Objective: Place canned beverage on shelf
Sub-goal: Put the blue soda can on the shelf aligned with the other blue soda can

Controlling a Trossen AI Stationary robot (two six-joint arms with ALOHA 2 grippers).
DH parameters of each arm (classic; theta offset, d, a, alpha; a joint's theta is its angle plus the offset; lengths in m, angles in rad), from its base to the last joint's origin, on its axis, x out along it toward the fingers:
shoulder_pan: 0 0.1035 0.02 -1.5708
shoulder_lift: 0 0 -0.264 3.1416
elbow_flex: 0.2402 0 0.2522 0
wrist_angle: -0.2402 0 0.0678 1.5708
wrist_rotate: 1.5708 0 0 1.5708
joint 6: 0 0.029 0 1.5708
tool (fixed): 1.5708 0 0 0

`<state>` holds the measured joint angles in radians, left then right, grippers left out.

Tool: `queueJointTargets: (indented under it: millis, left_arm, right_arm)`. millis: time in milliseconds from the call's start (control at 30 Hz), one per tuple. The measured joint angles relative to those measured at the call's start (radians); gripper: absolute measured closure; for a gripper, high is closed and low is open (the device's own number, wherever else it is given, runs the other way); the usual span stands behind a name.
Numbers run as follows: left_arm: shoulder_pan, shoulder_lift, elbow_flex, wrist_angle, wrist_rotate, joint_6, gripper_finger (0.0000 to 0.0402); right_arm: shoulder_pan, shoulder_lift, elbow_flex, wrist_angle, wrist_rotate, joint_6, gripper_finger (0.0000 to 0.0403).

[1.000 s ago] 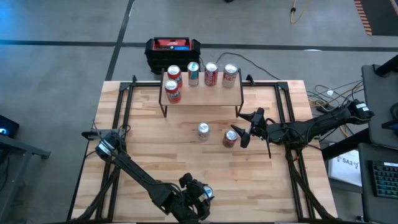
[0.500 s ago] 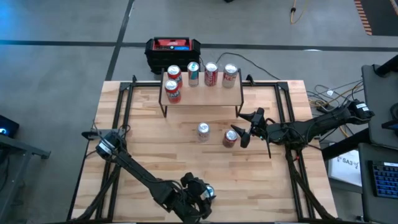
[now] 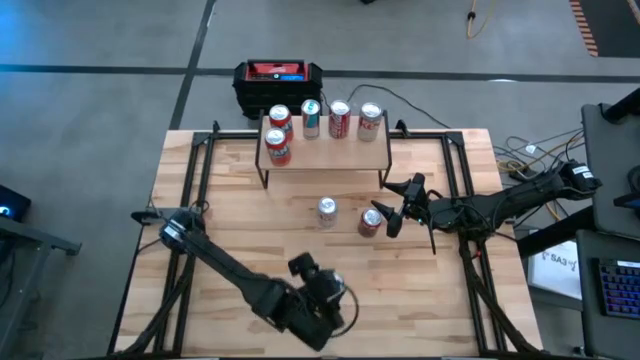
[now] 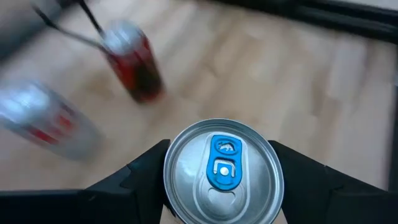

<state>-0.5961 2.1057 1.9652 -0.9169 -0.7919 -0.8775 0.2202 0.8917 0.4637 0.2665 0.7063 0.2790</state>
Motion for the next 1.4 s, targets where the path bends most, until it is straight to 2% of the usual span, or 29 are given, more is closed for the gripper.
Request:
queueJointTargets:
  millis: [200,467,633,1000,1133,1400]
  left_arm:
    - [0.088,0.002,0.203,-0.177,-0.104,0.136,0.0173]
    - [0.264,0.003,0.26,-0.333,-0.082,0.233,0.0174]
    - [0.34,-0.002,0.251,-0.289,-0.074,0.345,0.0174]
    - [0.434,-0.006,0.345,-0.217,0.06,0.551,0.0174]
    - [0.459,-0.008,0.363,-0.137,0.155,0.644,0.0174]
    - [0.504,-0.01,0.363,-0.127,0.194,0.703,0.0174]
  right_arm:
    - [0.0,0.0,0.0,0.0,0.0,0.0,0.0103]
    - [0.0,0.0,0.0,0.0,0.0,0.0,0.0103]
    - [0.0,0.0,0.0,0.0,0.0,0.0,0.0103]
    - [0.0,0.0,0.0,0.0,0.0,0.0,0.0103]
    - [0.0,0.0,0.0,0.0,0.0,0.0,0.0104]
    - [0.0,0.0,0.0,0.0,0.0,0.0,0.0103]
